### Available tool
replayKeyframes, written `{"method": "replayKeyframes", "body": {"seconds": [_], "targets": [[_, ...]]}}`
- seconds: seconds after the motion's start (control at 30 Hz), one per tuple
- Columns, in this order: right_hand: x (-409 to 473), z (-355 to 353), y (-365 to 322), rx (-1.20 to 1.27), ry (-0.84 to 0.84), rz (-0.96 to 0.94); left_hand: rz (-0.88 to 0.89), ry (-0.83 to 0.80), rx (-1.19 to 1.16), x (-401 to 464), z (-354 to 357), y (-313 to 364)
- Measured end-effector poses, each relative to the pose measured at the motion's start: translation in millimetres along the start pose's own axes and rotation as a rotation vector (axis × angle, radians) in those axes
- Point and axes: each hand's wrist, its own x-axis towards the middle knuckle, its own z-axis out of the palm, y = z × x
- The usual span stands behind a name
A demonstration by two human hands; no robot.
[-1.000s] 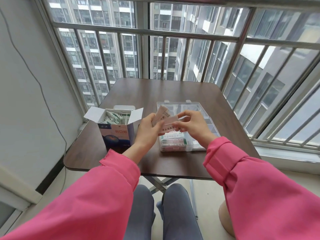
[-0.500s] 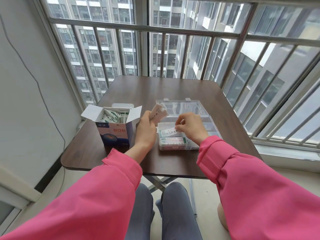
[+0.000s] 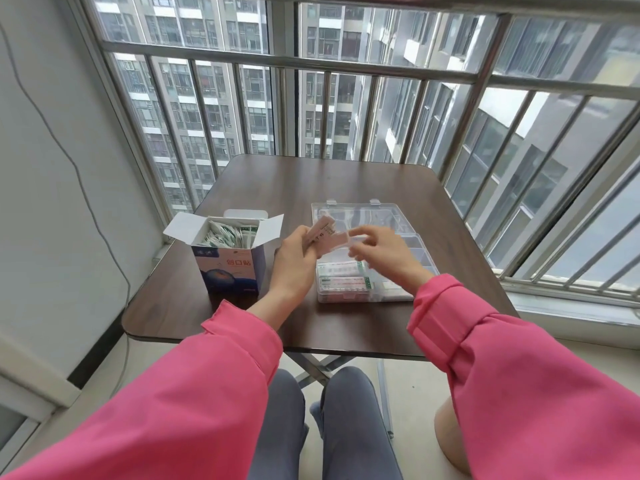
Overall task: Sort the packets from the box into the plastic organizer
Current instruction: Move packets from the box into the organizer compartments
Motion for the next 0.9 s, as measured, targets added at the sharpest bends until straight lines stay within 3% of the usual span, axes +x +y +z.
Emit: {"method": "replayKeyframes", "body": {"seconds": [0.1,0.27,0.43,0.53,0.8,0.9], "targets": [[-6.6,-6.3,-10.9,0.529,-0.117,0.198,0.022,-0.029,-0.036,-1.4,2.2,1.9],[-3.9,-4.7,-8.4,0.666,-0.031,0.164,0.025,-0.075,-0.060,-5.0,6.0,13.7],[-0.7,-9.3,-2.1,0.523,0.039,0.124,-0.026,0.056,0.015,-1.0,5.8,15.9],[0.3,-8.7,1.8,0.418,0.093,0.132,-0.035,0.046,0.070,4.5,4.7,11.0],[7.9,15.8,1.5,-0.190,0.174,0.008,-0.072,0.057,0.059,9.1,4.3,3.1],[11.3,16.2,-2.0,-0.277,0.204,0.017,-0.071,0.055,0.037,11.1,4.1,0.2]]}}
